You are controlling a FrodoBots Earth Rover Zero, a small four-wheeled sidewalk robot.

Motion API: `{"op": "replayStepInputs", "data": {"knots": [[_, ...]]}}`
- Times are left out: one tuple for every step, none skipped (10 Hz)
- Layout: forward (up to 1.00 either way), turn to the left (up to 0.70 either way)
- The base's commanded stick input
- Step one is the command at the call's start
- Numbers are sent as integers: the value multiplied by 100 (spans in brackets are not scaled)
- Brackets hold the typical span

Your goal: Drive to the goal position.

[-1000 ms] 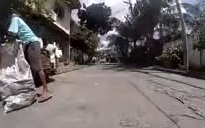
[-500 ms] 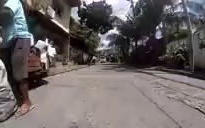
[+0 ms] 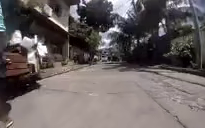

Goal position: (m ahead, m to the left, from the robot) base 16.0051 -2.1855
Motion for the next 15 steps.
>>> {"op": "replayStepInputs", "data": {"knots": [[85, 0], [85, 0], [85, 0], [85, 0], [85, 0], [85, 0], [85, 0], [85, 0], [85, 0], [85, 0], [85, 0], [85, 0], [85, 0], [85, 0], [85, 0]]}}
